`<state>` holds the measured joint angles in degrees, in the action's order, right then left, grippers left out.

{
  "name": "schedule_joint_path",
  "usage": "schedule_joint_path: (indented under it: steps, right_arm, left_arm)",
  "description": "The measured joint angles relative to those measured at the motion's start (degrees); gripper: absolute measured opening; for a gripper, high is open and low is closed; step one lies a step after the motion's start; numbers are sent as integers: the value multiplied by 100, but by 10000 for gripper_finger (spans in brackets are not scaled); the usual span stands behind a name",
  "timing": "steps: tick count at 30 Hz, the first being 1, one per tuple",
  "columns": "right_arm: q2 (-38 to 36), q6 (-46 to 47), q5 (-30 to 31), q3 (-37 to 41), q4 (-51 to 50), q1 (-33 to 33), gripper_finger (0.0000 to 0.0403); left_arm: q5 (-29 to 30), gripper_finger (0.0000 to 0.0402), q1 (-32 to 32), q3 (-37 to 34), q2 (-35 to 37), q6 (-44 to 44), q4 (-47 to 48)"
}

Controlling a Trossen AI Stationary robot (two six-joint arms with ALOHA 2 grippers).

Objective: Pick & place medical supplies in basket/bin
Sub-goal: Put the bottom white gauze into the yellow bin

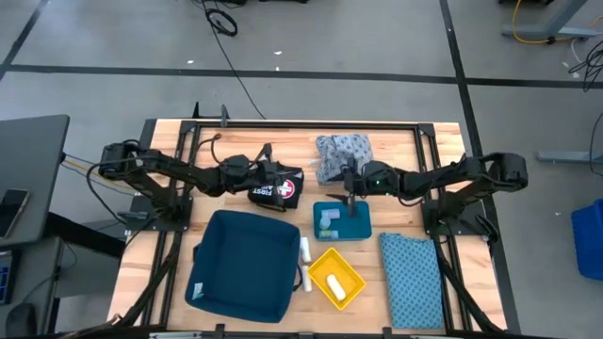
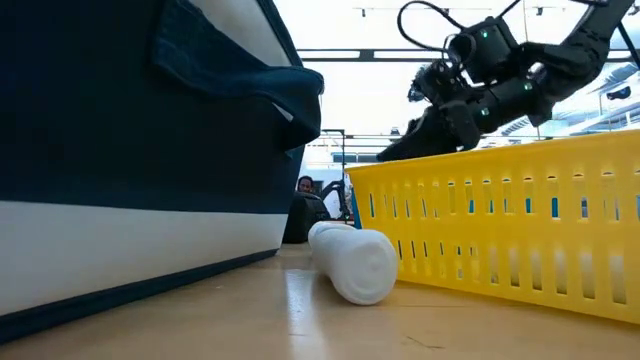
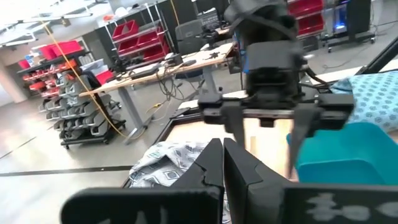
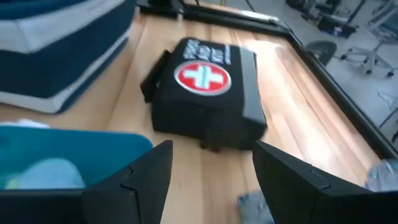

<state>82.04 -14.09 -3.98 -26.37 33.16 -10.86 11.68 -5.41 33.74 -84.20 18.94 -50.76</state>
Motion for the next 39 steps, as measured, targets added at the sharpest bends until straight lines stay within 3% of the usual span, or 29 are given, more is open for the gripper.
schedule_joint_path:
  steps: [6,11,15,21,32,35,39]
  right_arm:
    - [0,30,-132,-480,-346,390,233]
    - [-2,373,-941,-1075,-1426,733,233]
    - [-2,427,-1018,-1528,-2290,1181,233]
    - [-2,655,-864,-1748,-2532,1871,224]
    - [-2,2224,24,-1749,-3825,3002,116]
    - [-2,2728,333,-1749,-4352,3210,125]
    - [-2,3214,441,-1749,-4762,3387,179]
  left_arm:
    - [-124,0,-301,0,0,-24,4]
    - [-128,0,-400,0,0,-50,17]
    - [-133,0,-402,0,0,-56,18]
    - [-142,0,-402,0,0,-64,37]
    - [-296,0,-395,0,0,-104,39]
    - [-425,0,-395,0,0,-116,37]
    - [-426,0,-395,0,-2,-116,37]
